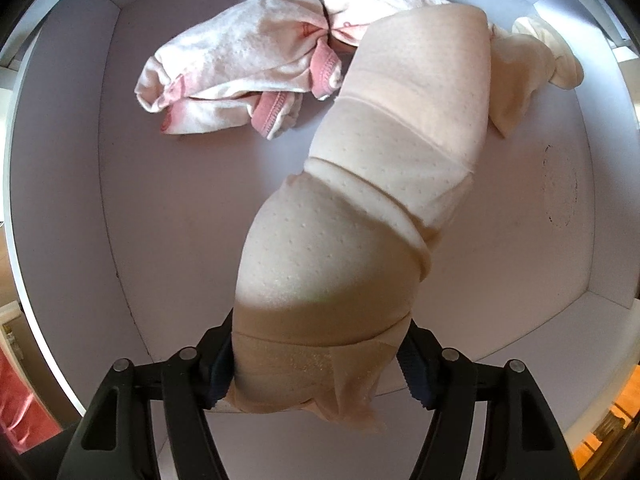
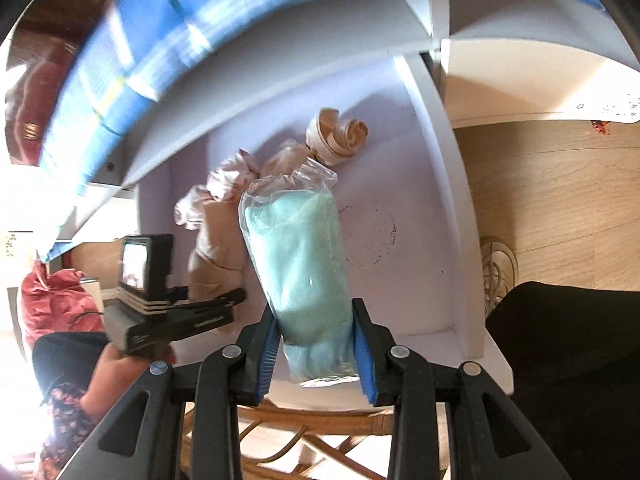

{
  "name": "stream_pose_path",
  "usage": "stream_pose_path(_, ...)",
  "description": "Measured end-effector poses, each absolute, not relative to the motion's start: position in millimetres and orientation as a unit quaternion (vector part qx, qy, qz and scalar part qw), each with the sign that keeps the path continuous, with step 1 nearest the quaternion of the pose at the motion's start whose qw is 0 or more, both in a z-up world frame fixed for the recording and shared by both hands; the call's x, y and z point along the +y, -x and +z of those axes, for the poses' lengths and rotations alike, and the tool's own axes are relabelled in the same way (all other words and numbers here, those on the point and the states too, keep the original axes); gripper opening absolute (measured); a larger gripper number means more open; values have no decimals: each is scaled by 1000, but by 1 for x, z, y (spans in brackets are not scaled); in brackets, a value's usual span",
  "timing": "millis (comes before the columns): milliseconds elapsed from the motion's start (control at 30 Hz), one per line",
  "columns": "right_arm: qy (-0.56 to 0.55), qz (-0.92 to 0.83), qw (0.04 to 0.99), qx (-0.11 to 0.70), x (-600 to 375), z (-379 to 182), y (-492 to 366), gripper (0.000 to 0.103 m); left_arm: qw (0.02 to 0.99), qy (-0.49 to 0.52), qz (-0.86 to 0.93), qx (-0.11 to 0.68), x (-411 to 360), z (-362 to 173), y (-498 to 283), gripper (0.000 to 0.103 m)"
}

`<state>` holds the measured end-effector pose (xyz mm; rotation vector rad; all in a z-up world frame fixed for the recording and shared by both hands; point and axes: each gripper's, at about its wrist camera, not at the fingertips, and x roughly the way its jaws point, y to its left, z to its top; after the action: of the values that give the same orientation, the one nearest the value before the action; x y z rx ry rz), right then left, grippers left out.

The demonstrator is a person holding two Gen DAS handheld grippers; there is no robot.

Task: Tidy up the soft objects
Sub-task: 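Lift the teal bag to the tray with right tool while left tool holds peach bundle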

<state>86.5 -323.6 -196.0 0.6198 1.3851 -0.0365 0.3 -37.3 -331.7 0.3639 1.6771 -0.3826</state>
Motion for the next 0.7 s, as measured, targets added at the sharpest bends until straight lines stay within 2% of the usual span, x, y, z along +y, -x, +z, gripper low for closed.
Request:
stream_pose_path(133,-282,-10,741,609,-329,-156,-87,33,638,-161,-166,735,-38,-332,0,70)
stream_pose_path(433,-240,29,800,549,-311,-25,-130,33,638,-162,-165,734,-48,-307,-10,69)
stream_pose_path(700,-220,63,818,527,-261,35,-201,33,638,-162,-171,733,-43,-308,-14,65)
